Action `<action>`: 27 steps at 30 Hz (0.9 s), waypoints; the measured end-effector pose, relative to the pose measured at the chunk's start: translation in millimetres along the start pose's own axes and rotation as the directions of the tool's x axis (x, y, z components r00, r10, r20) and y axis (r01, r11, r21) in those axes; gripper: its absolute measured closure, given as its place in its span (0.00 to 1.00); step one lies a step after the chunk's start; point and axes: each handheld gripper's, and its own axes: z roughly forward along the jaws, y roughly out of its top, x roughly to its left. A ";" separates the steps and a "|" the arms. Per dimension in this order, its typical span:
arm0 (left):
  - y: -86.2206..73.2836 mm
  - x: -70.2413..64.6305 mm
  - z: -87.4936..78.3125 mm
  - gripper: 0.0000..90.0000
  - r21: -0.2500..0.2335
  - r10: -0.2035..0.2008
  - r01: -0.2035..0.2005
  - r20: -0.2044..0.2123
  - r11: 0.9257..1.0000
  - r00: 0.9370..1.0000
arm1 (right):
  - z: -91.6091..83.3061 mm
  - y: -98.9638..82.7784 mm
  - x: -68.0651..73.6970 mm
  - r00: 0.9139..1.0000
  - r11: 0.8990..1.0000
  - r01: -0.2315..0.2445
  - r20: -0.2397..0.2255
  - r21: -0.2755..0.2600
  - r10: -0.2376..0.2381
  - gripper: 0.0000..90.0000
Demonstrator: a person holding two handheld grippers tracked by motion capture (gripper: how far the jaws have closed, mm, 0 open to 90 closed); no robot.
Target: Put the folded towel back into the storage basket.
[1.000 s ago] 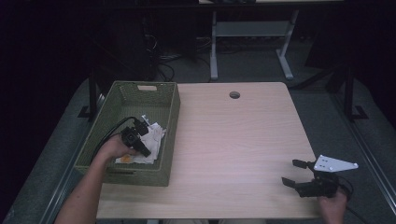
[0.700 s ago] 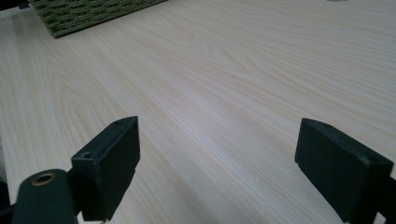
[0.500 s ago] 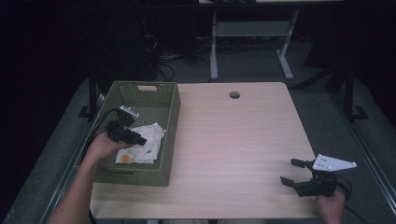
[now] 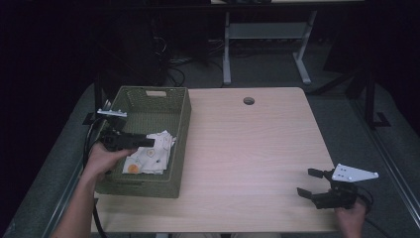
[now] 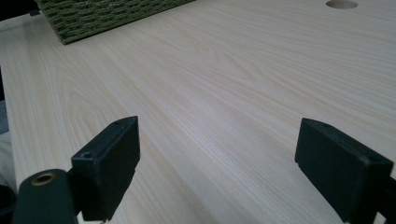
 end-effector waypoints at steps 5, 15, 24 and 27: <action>-4.6 -2.8 -0.9 0.43 -0.037 -0.008 0.009 0.033 0.999 0.999 | 0.6 0.3 -0.5 1.000 1.000 -0.001 0.000 0.000 0.001 0.15; -6.4 -21.8 -1.4 0.44 -0.096 0.038 -0.030 0.088 0.995 0.995 | -1.1 0.2 -0.2 1.000 1.000 -0.006 0.000 -0.007 0.006 0.15; -4.1 -41.3 2.0 0.43 -0.117 0.092 -0.080 0.106 0.990 0.990 | -1.8 -0.1 -0.4 1.000 1.000 -0.004 0.000 -0.007 0.004 0.15; -2.7 -47.4 3.8 0.43 -0.120 0.107 -0.093 0.116 0.988 0.988 | -2.5 0.0 -0.7 1.000 1.000 -0.006 0.002 -0.011 0.006 0.15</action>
